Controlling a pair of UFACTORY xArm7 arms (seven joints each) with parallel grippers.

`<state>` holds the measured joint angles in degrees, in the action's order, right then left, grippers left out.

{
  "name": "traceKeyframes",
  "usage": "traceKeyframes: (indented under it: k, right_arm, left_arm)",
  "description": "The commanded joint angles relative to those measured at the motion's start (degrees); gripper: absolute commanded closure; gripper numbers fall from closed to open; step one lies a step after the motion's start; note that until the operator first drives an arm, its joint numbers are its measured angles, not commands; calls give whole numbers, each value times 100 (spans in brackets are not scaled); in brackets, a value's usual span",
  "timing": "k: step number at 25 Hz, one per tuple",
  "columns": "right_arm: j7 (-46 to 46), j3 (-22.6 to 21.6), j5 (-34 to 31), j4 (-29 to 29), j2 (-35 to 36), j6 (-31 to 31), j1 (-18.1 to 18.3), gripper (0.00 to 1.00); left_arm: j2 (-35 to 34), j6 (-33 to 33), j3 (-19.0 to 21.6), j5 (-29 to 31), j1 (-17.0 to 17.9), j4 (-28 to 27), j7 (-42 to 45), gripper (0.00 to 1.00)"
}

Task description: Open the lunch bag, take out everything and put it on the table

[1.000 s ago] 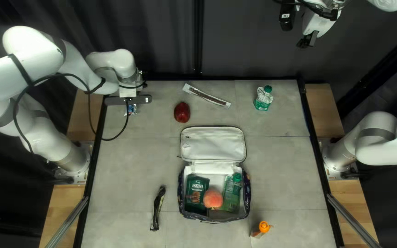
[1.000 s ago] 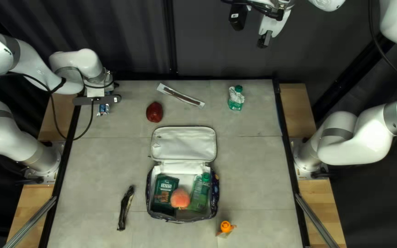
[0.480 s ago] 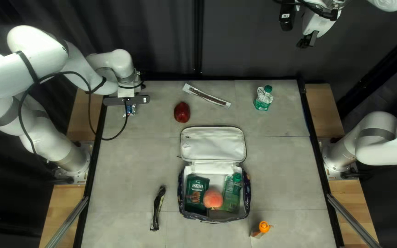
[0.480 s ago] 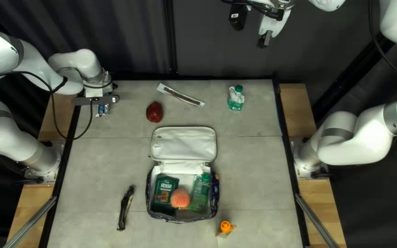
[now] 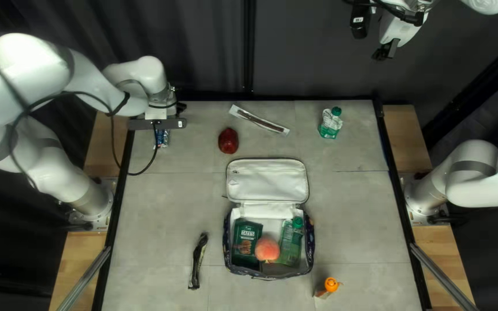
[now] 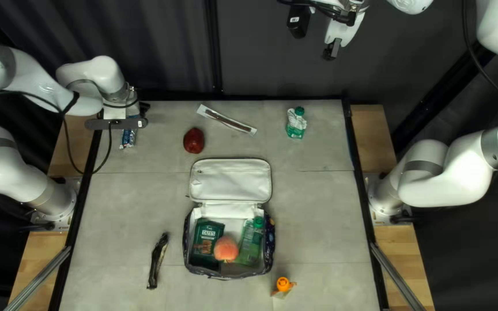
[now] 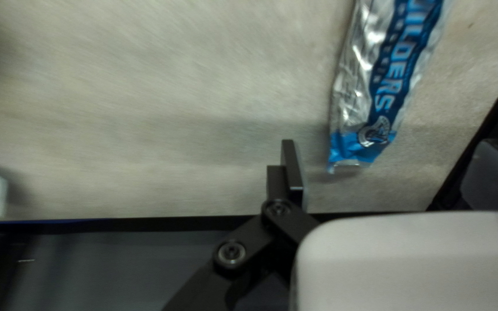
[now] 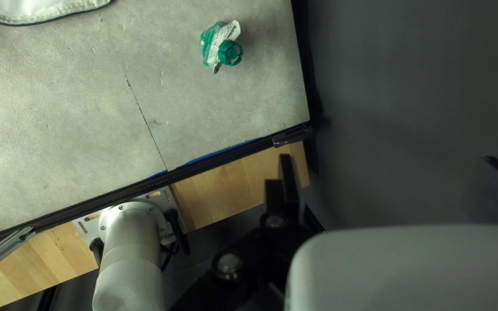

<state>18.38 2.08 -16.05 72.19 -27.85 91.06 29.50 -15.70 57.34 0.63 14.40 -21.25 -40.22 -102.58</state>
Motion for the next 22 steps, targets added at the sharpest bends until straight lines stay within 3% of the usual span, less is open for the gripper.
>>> traceKeyframes:
  k: [1, 2, 5, 12, 14, 19, 22]
  right_arm:
    - [0, 0, 0, 0, 0, 0, 0, 0]
    - [0, 0, 0, 0, 0, 0, 0, 0]
    - [0, 0, 0, 0, 0, 0, 0, 0]
    - [0, 0, 0, 0, 0, 0, 0, 0]
    - [0, 0, 0, 0, 0, 0, 0, 0]
    - [0, 0, 0, 0, 0, 0, 0, 0]
    - [0, 0, 0, 0, 0, 0, 0, 0]
  left_arm:
    - [428, 610, 863, -260, 577, -989, 1178, 0]
    - [463, 650, 959, -259, 632, -1079, 1330, 0]
    - [1158, 1053, 1484, -194, 985, -2012, 2307, 0]
    - [1158, 1053, 1484, -194, 985, -2012, 2307, 0]
    - [1406, 1184, 1573, -121, 1054, -2302, 2531, 0]
    - [2865, 1510, 1968, 300, 1794, -3603, 3694, 0]
    - [3395, 1543, 2012, 435, 2122, -4065, 4117, 0]
